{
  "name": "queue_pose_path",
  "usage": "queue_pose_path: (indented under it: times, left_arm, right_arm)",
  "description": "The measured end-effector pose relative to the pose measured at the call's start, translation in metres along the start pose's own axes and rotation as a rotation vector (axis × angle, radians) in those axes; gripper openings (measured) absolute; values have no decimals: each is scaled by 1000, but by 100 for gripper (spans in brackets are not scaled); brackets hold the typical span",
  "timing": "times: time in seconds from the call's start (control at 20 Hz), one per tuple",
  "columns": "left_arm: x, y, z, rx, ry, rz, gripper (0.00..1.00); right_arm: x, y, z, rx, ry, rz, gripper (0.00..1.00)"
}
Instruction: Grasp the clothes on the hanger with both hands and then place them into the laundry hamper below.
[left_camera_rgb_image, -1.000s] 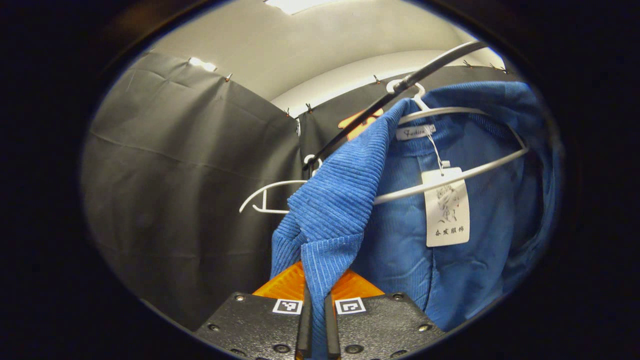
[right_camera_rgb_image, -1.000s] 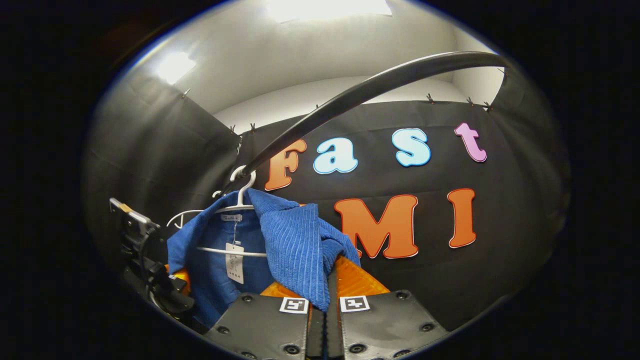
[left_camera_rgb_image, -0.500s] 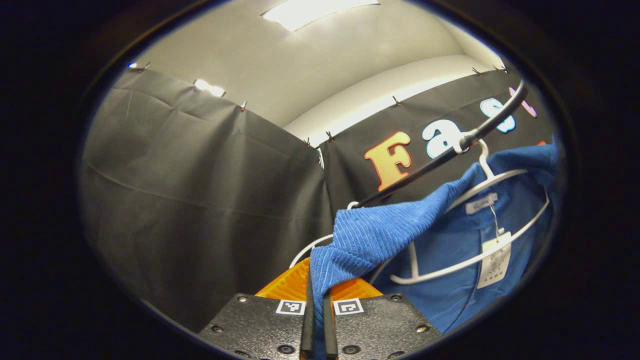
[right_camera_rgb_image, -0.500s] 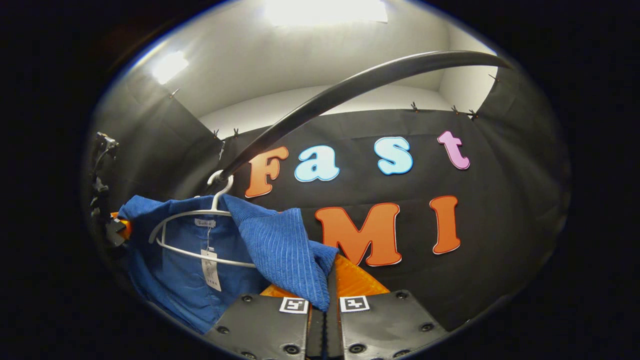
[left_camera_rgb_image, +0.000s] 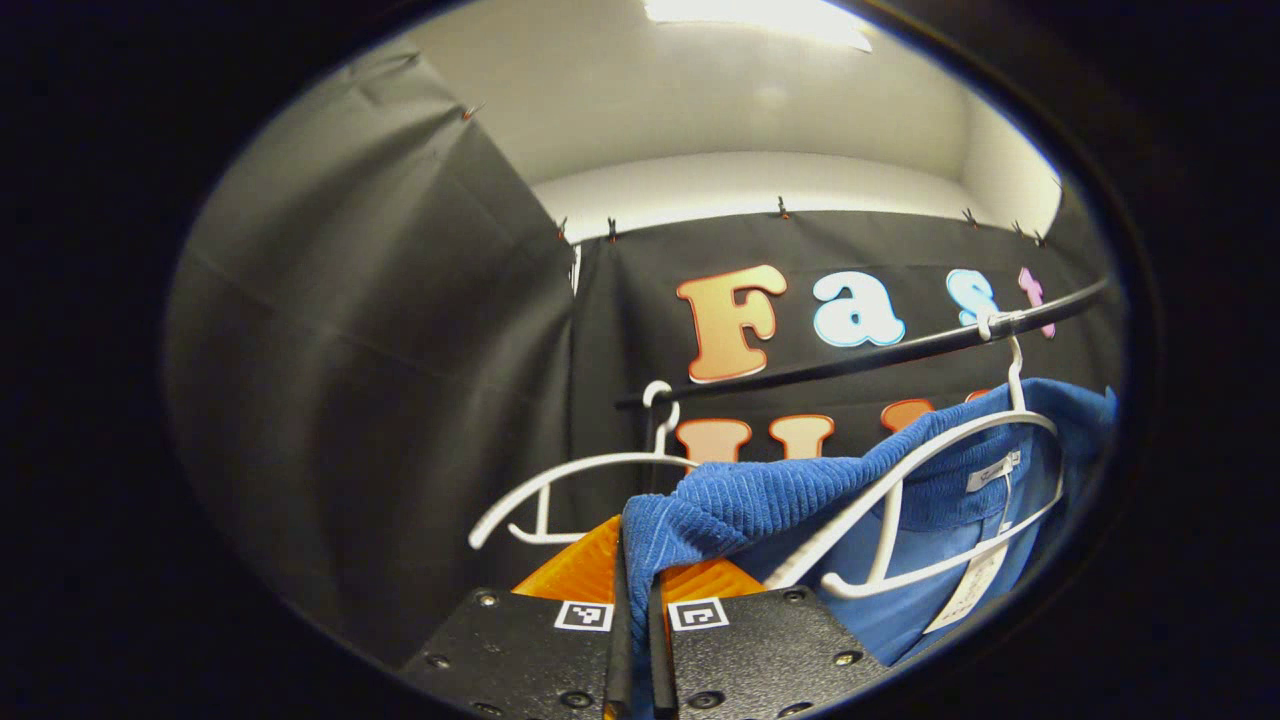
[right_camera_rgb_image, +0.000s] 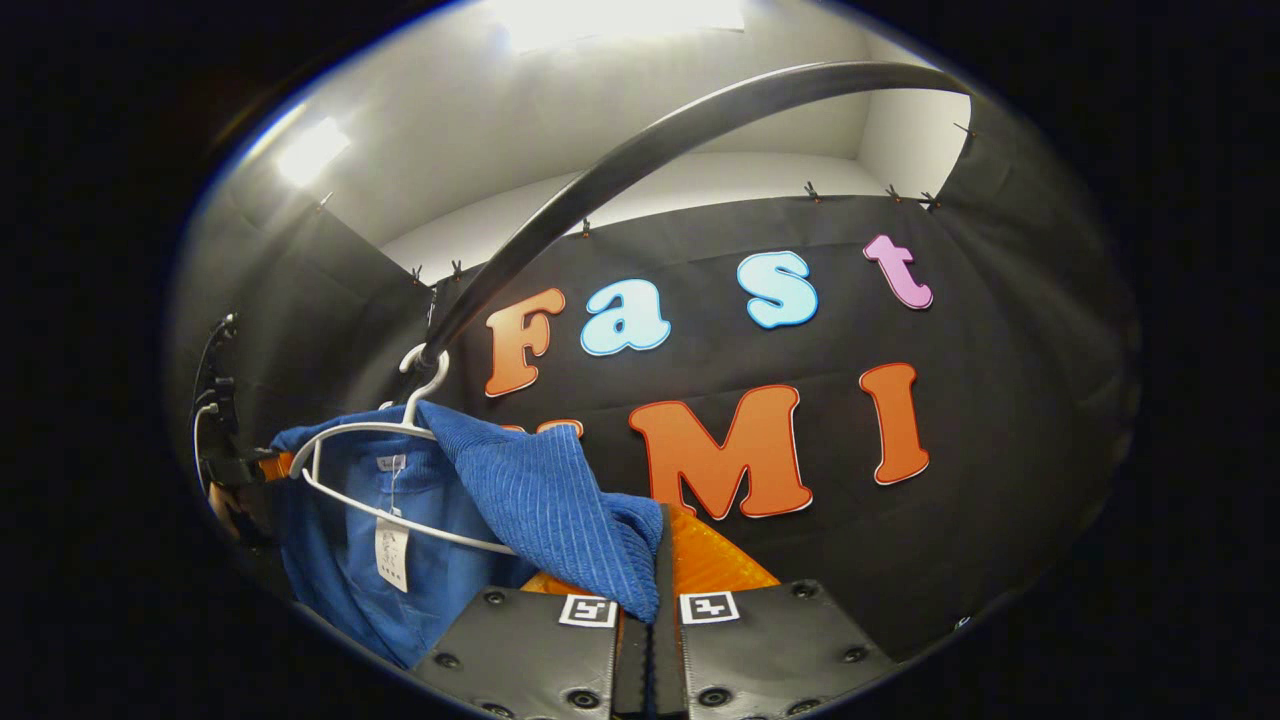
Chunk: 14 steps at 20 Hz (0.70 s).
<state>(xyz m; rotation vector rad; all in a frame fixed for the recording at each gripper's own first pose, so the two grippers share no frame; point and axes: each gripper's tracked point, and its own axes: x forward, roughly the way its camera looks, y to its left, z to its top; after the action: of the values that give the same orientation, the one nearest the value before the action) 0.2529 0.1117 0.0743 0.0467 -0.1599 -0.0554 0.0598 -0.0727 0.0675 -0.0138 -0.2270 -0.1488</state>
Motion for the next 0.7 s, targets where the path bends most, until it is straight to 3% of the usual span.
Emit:
queue_pose_path:
  times: [0.15,0.3,0.65,0.7]
  left_arm:
    - [1,6,-37,-37,40,12,7]
    - [0,-4,-76,-144,112,-6,7]
    - [-28,-22,-105,-81,154,-21,7]
    - [-31,-22,-107,-74,158,-23,7]
  right_arm:
    - [3,-1,3,-27,0,-4,9]
    - [3,1,4,-41,4,-9,9]
    - [18,-30,-8,-106,16,-113,10]
    - [20,-34,-10,-108,19,-124,6]
